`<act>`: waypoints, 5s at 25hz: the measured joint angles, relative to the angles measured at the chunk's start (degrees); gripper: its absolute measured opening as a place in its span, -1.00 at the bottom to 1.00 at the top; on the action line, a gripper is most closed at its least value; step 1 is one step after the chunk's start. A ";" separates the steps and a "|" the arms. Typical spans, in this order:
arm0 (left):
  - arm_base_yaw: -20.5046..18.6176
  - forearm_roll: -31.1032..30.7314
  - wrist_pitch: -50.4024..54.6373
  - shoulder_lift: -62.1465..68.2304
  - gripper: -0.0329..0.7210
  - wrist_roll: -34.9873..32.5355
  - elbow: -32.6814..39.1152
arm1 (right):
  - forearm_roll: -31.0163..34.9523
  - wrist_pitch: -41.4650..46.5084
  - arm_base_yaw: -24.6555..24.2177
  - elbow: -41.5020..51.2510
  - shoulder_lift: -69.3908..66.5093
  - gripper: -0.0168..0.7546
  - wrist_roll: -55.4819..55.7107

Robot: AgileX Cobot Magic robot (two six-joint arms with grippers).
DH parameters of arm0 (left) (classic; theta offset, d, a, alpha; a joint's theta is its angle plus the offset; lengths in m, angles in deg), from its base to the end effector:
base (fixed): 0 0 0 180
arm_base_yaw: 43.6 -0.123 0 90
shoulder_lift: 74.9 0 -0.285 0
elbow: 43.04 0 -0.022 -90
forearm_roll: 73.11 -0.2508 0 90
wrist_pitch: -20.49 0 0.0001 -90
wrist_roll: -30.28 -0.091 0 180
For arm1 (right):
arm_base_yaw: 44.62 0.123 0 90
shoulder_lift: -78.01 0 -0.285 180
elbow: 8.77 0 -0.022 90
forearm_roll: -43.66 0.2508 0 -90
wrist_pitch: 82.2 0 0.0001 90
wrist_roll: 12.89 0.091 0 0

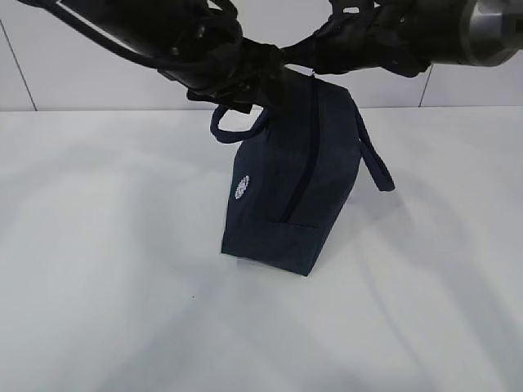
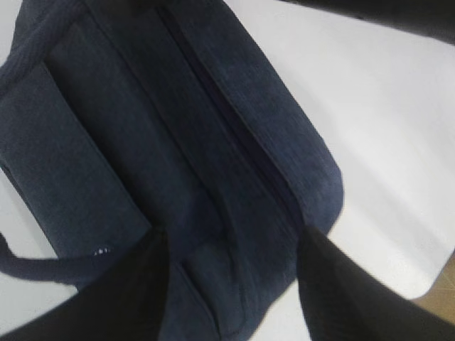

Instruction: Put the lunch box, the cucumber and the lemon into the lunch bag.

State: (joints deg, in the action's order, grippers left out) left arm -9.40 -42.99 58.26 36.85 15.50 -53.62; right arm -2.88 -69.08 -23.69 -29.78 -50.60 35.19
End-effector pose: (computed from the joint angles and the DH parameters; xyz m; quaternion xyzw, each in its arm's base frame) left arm 0.3292 -0.2576 0.2994 0.2506 0.8796 -0.2750 0.2965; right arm 0.4758 0.1659 0.2504 -0.0945 0.8442 0.0363 0.5263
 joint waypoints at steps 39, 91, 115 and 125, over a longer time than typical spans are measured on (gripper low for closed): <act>-1.43 -8.72 16.50 12.35 -0.90 0.10 -10.98 | 0.90 2.20 0.29 0.00 -0.38 -0.94 0.03; -2.38 -13.77 22.57 10.59 -0.10 5.01 -16.59 | 6.28 1.04 -3.78 0.00 -3.95 -0.94 8.19; -3.35 -8.45 20.86 27.87 0.07 4.06 -38.34 | 7.96 0.68 -3.88 0.00 -3.95 -0.94 8.19; -3.35 -8.82 21.48 30.19 -0.92 2.35 -40.56 | 7.96 0.64 -3.88 0.00 -3.95 -0.94 8.19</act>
State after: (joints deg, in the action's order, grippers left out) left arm -12.75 -51.81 79.74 67.04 17.85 -94.18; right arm 5.07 -68.44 -27.57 -29.78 -54.56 43.38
